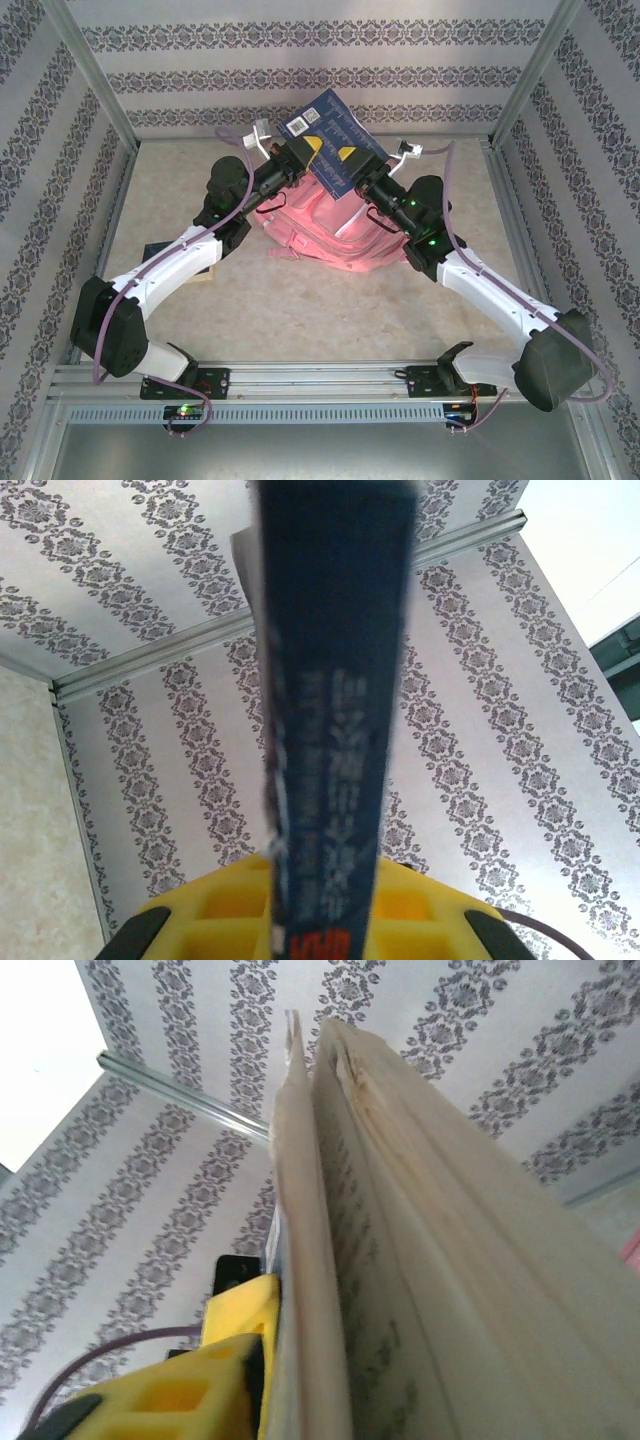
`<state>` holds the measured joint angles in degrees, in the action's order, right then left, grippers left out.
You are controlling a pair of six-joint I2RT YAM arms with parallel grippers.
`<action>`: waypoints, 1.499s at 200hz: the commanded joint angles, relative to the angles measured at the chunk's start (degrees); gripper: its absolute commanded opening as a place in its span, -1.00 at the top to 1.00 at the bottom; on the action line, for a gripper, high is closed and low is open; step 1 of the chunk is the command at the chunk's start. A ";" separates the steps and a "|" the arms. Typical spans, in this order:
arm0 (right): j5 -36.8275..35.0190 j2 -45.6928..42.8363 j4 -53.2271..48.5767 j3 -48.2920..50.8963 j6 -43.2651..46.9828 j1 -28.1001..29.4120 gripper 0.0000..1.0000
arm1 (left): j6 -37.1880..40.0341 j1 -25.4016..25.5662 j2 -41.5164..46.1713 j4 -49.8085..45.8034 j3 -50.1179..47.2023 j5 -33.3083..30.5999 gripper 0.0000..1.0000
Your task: Pack the student bag
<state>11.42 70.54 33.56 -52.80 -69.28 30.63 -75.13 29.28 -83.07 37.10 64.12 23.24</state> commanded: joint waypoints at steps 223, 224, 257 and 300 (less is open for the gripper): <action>-2.08 -37.63 -77.11 4.86 26.04 -24.78 1.00 | 47.98 4.72 -42.60 -63.67 49.00 13.35 0.09; -2.05 -37.65 -77.09 4.88 26.04 -24.80 1.00 | 48.02 4.77 -42.65 -63.66 49.00 13.38 0.09; -0.28 -37.17 -75.84 5.93 24.98 -25.87 1.00 | 48.02 5.74 -43.56 -63.91 48.84 13.76 0.25; 2.14 -37.19 -73.69 7.53 22.79 -27.20 1.00 | 48.39 7.02 -44.66 -64.66 48.40 11.60 0.24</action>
<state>11.25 33.54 -43.46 -45.98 -45.12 4.21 -28.27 35.22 -126.08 -27.79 111.07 35.55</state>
